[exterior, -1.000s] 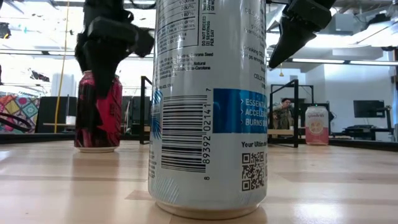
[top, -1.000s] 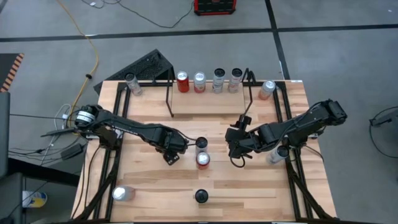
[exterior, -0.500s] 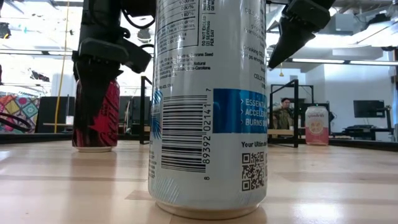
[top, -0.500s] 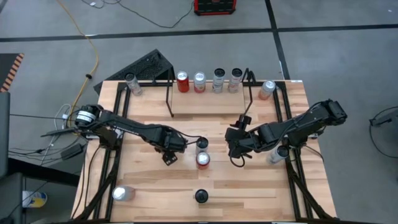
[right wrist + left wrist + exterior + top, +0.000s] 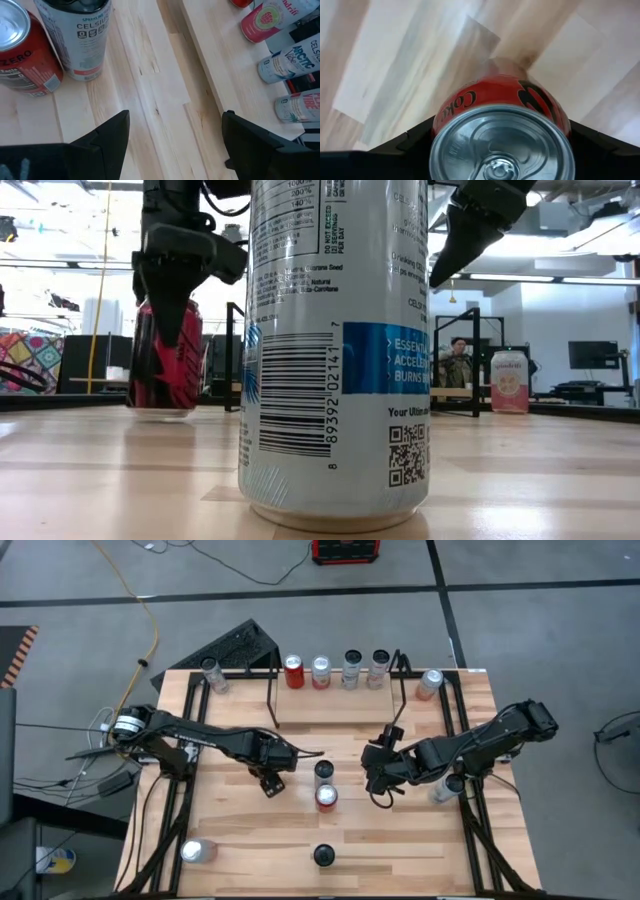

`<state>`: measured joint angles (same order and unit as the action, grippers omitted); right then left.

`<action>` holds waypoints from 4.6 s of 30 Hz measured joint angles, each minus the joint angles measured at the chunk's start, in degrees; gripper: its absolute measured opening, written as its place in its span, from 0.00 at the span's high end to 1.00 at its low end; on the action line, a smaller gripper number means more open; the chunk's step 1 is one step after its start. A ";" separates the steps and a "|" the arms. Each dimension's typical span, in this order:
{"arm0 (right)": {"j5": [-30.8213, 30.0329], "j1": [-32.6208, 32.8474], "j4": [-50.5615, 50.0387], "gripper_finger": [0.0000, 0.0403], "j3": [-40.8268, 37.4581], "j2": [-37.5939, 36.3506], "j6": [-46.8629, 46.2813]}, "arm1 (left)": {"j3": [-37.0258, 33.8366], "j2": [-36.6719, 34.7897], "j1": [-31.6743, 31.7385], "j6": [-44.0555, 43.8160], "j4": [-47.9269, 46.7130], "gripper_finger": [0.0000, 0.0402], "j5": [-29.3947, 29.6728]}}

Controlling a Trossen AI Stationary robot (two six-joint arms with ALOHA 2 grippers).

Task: Place canned beverage on shelf
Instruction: Put the top red black soda can on the shelf aligned with the other red black soda can

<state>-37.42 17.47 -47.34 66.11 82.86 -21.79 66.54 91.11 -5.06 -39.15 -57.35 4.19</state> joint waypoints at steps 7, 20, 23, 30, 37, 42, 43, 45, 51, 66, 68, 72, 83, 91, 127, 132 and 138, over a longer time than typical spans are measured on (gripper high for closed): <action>0.06 0.24 -0.03 0.28 0.00 0.01 -0.67 | 0.00 0.00 0.44 12.70 3.52 0.25 -0.67; 0.10 0.52 -0.12 0.28 0.00 0.01 -0.90 | 0.02 0.00 -0.12 41.16 6.96 0.19 -3.61; 0.07 0.45 -0.12 0.28 0.00 0.01 -0.84 | 0.02 0.00 -0.20 38.88 6.99 0.18 -4.04; 0.07 -0.02 -0.12 0.28 0.00 0.01 -0.80 | 0.04 -0.02 -0.15 36.43 6.96 0.18 -4.32; 0.07 0.00 -0.12 0.28 0.00 0.01 -0.65 | 0.22 -0.04 -0.07 33.11 5.35 0.17 -4.42; 0.07 0.00 -0.12 0.28 0.00 0.01 -0.65 | 3.59 -0.04 -0.08 31.01 0.24 0.17 -4.43; 0.05 0.00 -0.12 0.28 0.00 0.01 -0.65 | 4.58 -0.04 -0.09 30.92 -0.86 0.17 -4.44; 0.07 0.00 -0.10 0.28 0.00 0.01 -0.65 | 6.77 -0.04 -0.09 30.47 -2.67 0.17 -4.44; 0.07 0.00 -0.07 0.28 0.00 0.01 -0.83 | 10.62 -0.09 -0.09 20.10 -2.13 0.17 -5.22; 0.07 -0.39 -0.07 0.28 0.00 0.01 -0.19 | 10.08 -0.09 -0.13 1.12 -2.32 0.17 -1.34; 0.07 -0.37 -0.07 0.28 0.00 0.01 -0.19 | 10.08 -0.09 -0.13 0.85 -2.89 0.17 -1.34; 0.07 -0.39 -0.07 0.28 0.00 0.01 -0.19 | 10.08 0.54 -0.42 0.89 -3.13 0.17 -1.12; 0.07 -0.39 -0.12 0.28 0.00 -0.01 -0.19 | 10.03 7.67 -1.84 4.52 -2.74 0.17 -0.12; 0.07 -0.24 -0.18 0.28 0.00 -0.01 -0.19 | 10.01 8.37 -1.86 3.83 -1.14 0.17 0.65; 0.08 -0.26 -0.34 0.28 0.00 -0.01 -0.19 | 6.71 8.11 -0.04 8.98 -1.37 0.29 -4.44; 0.10 -0.26 -0.23 0.28 0.00 0.00 -0.19 | 15.97 8.11 4.11 17.21 -6.85 0.29 -3.07; 0.10 -0.26 0.04 0.28 0.00 0.01 -0.26 | 28.38 8.33 10.77 27.09 -8.27 0.29 -2.37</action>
<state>-37.32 17.21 -47.31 66.11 82.87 -22.06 94.92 99.44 5.71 -12.06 -65.61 1.82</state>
